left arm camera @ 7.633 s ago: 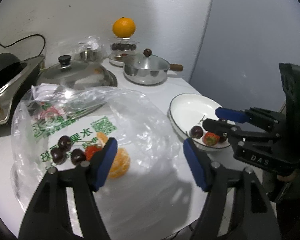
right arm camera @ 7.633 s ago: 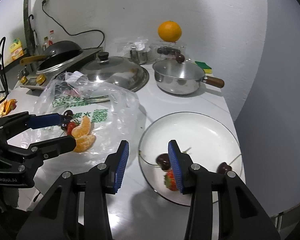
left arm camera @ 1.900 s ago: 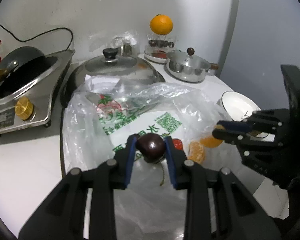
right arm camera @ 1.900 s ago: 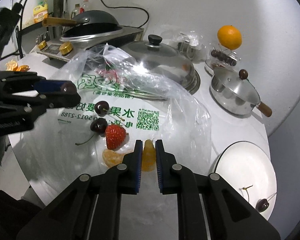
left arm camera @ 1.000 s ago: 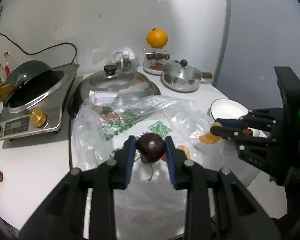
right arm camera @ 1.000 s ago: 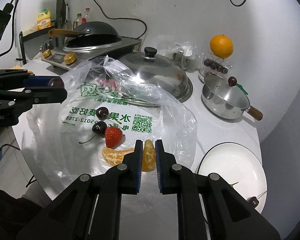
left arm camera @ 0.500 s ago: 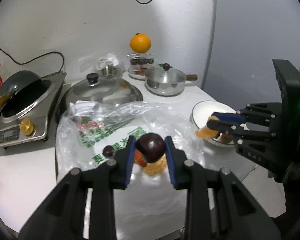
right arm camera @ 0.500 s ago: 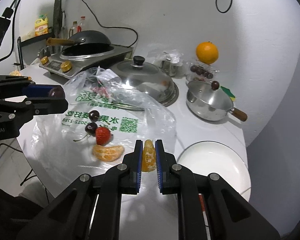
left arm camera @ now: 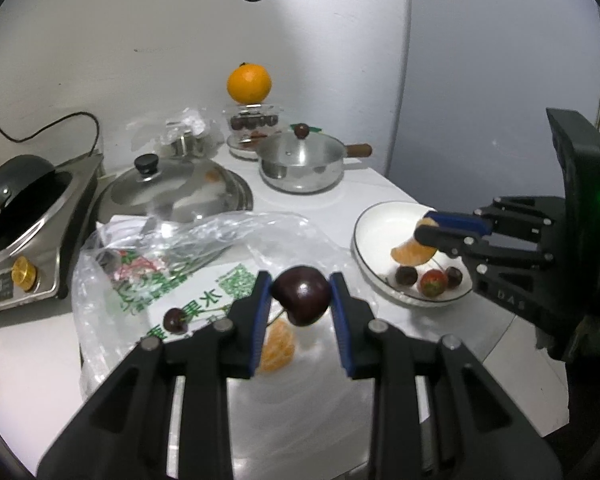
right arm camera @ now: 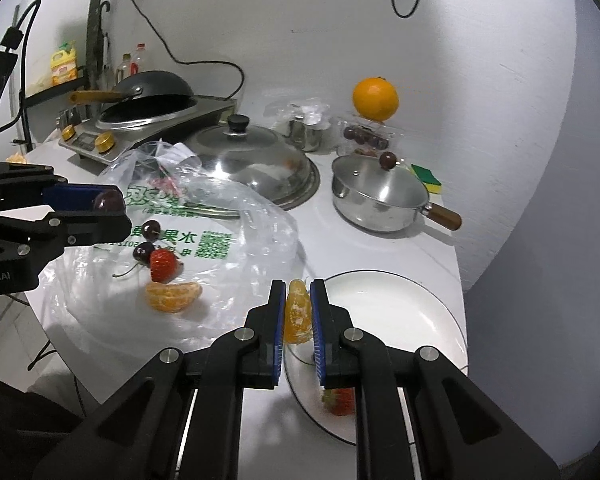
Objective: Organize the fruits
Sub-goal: 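Carry the cherry in the left tool and tangerine segment in the right tool to the plate, then open the right tool to drop the tangerine segment while the left tool releases the cherry onto the plate, then move both open tools back over the fruit on the plastic bag, then lower the right tool onto a tangerine segment while the left tool approaches a cherry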
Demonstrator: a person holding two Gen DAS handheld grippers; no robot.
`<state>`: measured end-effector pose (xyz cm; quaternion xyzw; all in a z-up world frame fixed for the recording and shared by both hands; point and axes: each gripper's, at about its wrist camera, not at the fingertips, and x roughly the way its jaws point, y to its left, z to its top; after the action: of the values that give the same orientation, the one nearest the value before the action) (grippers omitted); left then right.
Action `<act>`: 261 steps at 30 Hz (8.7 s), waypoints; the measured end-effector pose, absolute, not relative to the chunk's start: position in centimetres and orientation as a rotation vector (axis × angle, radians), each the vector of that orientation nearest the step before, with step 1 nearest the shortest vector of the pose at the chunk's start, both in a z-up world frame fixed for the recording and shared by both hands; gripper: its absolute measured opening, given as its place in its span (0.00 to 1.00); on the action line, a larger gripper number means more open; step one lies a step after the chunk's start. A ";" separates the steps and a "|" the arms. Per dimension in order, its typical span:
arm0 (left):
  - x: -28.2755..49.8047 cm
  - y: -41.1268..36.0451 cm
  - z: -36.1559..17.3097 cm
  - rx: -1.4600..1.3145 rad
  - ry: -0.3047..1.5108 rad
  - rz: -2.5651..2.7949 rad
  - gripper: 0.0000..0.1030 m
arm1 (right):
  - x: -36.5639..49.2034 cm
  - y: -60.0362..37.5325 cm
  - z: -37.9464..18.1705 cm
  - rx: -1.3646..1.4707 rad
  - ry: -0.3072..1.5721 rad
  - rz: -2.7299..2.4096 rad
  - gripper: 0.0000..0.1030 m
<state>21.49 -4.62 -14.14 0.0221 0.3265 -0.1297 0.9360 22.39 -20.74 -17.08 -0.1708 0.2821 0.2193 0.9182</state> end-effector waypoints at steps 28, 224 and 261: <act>27.2 -13.0 -16.1 0.092 0.722 -0.370 0.29 | 26.5 -28.5 -18.4 -0.289 0.602 0.385 0.13; 20.8 6.0 -20.3 -0.112 0.730 -0.196 0.60 | 23.4 -9.0 -22.8 -0.330 0.790 0.529 0.56; 24.0 4.4 -22.0 -0.021 0.774 -0.171 0.60 | 25.7 -8.0 -26.9 -0.331 0.843 0.619 0.67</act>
<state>23.97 4.42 -21.95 -0.0104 0.3771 -0.0834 0.9224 25.66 -7.96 -26.93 -0.1573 0.4006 0.2942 0.8533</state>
